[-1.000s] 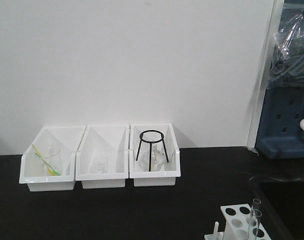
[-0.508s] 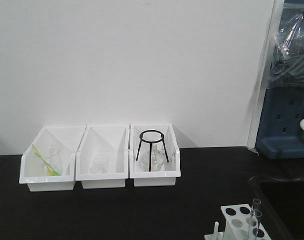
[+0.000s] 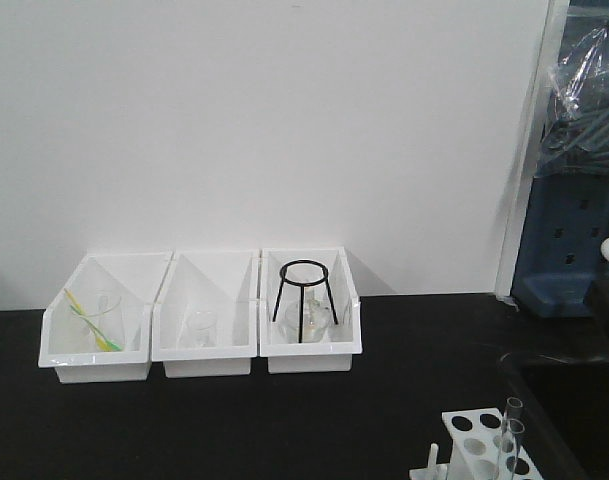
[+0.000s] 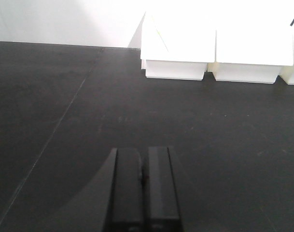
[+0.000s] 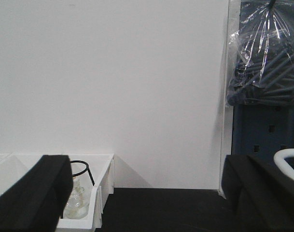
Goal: Flip and reinsert test tube from rack
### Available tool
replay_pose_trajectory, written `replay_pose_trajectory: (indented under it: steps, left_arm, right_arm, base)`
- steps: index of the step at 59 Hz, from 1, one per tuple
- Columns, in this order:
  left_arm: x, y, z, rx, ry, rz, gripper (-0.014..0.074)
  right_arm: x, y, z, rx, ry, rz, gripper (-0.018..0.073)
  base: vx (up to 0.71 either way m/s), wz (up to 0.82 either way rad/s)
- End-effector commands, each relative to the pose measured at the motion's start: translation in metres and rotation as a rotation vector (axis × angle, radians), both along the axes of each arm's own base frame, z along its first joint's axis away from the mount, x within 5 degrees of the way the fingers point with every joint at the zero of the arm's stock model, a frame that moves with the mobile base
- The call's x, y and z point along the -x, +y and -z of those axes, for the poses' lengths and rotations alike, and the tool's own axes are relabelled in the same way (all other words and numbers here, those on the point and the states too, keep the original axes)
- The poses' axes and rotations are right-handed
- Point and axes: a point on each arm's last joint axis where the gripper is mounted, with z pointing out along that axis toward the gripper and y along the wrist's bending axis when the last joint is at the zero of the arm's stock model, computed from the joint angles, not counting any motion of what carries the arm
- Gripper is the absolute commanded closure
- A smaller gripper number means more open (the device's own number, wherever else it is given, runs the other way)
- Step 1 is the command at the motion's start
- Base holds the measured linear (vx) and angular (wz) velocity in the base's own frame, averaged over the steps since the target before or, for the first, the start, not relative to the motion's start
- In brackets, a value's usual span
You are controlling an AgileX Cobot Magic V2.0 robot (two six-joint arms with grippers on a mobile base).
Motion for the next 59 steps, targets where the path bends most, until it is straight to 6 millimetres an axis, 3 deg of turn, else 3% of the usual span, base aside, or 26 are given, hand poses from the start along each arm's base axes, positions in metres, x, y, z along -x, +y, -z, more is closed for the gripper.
replay_pose_trajectory:
  steps: [1,11,20,59]
  left_arm:
    - [-0.001,-0.001,-0.007,-0.006,-0.088,0.011,0.0603]
    - [-0.001,-0.001,-0.007,-0.006,-0.088,0.011,0.0603]
    - [-0.001,-0.001,-0.007,-0.006,-0.088,0.011,0.0603]
    - [-0.001,-0.001,-0.007,-0.006,-0.088,0.011,0.0603]
  right_arm:
    - [-0.001,0.004,0.007,0.022,-0.063,-0.035,-0.0151]
    - [0.01,0.015,0.081,0.023,-0.036,-0.173,-0.008]
    - [0.013,0.018,0.119,0.004,0.031,-0.215,-0.0006]
    - [-0.064,0.028,0.152,0.035,0.057,-0.258,0.004]
  base:
    - [0.0,0.0]
    - [0.0,0.0]
    - [0.0,0.0]
    - [0.0,0.0]
